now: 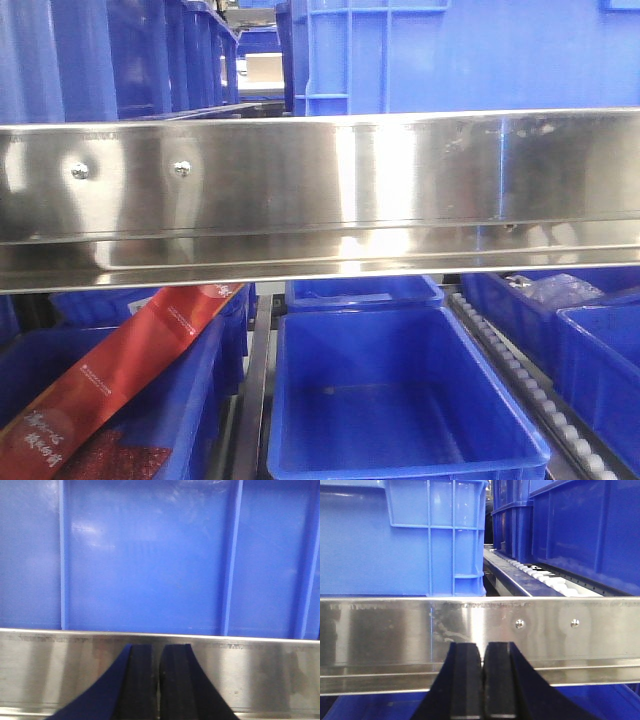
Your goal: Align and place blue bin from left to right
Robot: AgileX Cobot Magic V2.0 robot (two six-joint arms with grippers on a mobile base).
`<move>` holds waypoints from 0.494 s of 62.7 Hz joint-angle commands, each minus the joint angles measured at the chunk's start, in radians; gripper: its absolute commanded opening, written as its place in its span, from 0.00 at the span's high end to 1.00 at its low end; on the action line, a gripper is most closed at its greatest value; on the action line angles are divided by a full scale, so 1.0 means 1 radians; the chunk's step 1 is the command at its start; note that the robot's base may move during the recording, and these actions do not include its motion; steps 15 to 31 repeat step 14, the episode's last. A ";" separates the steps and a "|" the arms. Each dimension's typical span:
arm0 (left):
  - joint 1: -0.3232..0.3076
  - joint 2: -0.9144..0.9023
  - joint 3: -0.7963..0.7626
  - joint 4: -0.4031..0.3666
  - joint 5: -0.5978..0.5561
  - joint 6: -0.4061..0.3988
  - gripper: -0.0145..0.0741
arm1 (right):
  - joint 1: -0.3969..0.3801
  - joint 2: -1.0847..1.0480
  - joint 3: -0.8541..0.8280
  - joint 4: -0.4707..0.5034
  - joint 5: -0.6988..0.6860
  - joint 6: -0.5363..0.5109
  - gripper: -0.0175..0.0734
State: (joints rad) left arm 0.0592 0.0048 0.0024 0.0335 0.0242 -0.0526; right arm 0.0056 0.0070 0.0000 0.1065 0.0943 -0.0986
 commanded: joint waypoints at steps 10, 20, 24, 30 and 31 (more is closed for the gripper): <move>0.004 -0.005 -0.002 -0.001 -0.018 0.001 0.82 | -0.002 -0.007 0.000 0.003 -0.026 -0.006 0.89; 0.004 -0.005 -0.002 -0.001 -0.018 0.001 0.82 | -0.002 -0.007 0.000 0.003 -0.026 -0.006 0.89; 0.004 -0.005 -0.002 -0.001 -0.018 0.001 0.82 | -0.002 -0.007 0.000 0.003 -0.026 -0.006 0.89; 0.004 -0.005 -0.002 -0.001 -0.018 0.001 0.82 | -0.002 -0.007 0.000 0.003 -0.026 -0.006 0.89; 0.004 -0.005 -0.002 -0.001 -0.018 0.001 0.82 | -0.002 -0.007 0.000 0.003 -0.026 -0.006 0.89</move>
